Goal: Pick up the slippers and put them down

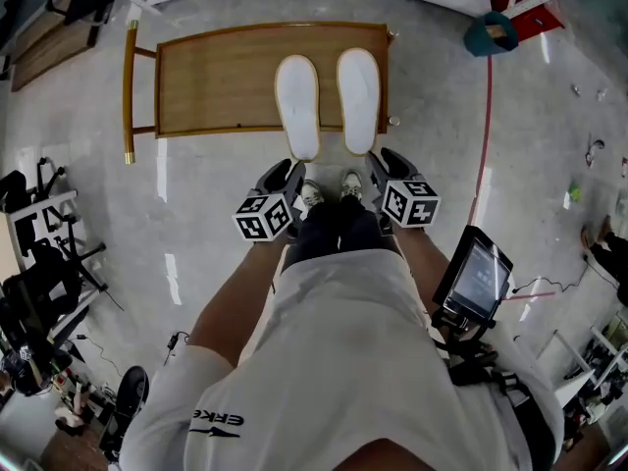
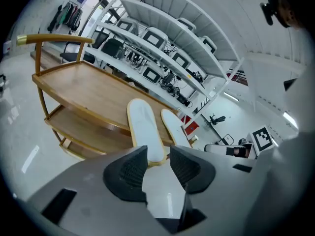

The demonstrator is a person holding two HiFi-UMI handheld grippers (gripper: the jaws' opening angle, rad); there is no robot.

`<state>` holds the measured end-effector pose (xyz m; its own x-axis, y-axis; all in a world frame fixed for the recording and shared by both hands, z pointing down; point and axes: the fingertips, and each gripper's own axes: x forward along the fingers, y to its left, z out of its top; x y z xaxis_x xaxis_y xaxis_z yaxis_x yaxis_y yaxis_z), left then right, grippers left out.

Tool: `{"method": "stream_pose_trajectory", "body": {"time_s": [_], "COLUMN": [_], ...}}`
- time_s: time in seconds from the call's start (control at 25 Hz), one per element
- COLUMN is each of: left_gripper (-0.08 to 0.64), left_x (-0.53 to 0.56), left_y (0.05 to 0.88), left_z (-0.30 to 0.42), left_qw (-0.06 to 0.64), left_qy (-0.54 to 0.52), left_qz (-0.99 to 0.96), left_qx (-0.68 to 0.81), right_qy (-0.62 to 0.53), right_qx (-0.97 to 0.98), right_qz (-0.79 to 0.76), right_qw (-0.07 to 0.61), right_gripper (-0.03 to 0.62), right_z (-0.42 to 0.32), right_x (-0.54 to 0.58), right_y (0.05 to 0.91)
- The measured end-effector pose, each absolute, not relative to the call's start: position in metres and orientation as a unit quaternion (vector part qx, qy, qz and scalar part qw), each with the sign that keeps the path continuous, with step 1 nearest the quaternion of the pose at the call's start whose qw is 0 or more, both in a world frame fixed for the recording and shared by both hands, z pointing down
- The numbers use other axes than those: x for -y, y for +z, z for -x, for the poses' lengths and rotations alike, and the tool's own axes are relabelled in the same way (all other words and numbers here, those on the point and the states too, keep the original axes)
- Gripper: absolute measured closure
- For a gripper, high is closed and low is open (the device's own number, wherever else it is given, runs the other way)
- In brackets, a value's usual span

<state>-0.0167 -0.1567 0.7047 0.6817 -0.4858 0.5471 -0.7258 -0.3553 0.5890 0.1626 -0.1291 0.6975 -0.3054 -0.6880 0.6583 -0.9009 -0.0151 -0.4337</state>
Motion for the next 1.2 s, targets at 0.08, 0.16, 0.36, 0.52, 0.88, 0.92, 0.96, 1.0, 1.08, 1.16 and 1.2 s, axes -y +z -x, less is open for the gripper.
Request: {"method": "stream_pose_trajectory", "body": {"time_s": [0.08,0.16,0.36,0.52,0.88,0.92,0.96,1.0,1.08,1.16,1.2], "left_gripper": [0.421,0.394,0.317,0.301,0.301,0.302,0.304,0.307,0.351,0.388,0.399], "left_x": [0.152,0.148,0.145,0.147,0.166,0.168,0.169,0.171,0.175,0.174,0.172], "left_y": [0.708,0.709,0.71,0.707,0.721,0.723,0.727,0.732,0.74,0.734,0.726], "left_z": [0.017,0.017,0.01,0.002,0.001,0.0,-0.002,-0.004,-0.005,-0.002,0.001], "left_qw": [0.438,0.447,0.474,0.492,0.519,0.518,0.517,0.516,0.512,0.507,0.504], "left_qy": [0.138,0.135,0.12,0.101,0.098,0.099,0.1,0.1,0.102,0.101,0.099], "left_qz": [-0.808,-0.807,-0.803,-0.802,-0.787,-0.787,-0.787,-0.788,-0.788,-0.79,-0.791], "left_qx": [0.369,0.363,0.341,0.324,0.32,0.321,0.321,0.322,0.327,0.33,0.331], "right_qy": [0.433,0.449,0.491,0.514,0.551,0.552,0.552,0.553,0.554,0.553,0.551], "right_qx": [0.689,0.688,0.685,0.684,0.675,0.675,0.675,0.675,0.672,0.673,0.674], "right_qz": [-0.568,-0.558,-0.532,-0.514,-0.489,-0.488,-0.488,-0.488,-0.49,-0.491,-0.492], "right_qw": [0.123,0.117,0.084,0.06,0.033,0.031,0.03,0.029,0.025,0.02,0.017], "right_gripper": [0.433,0.414,0.365,0.356,0.357,0.36,0.38,0.418,0.437,0.456,0.463], "right_z": [-0.161,-0.158,-0.15,-0.145,-0.132,-0.133,-0.135,-0.138,-0.143,-0.142,-0.14], "right_x": [0.127,0.124,0.125,0.127,0.138,0.138,0.139,0.14,0.142,0.14,0.138], "right_y": [0.701,0.705,0.707,0.705,0.715,0.717,0.722,0.727,0.736,0.731,0.723]}}
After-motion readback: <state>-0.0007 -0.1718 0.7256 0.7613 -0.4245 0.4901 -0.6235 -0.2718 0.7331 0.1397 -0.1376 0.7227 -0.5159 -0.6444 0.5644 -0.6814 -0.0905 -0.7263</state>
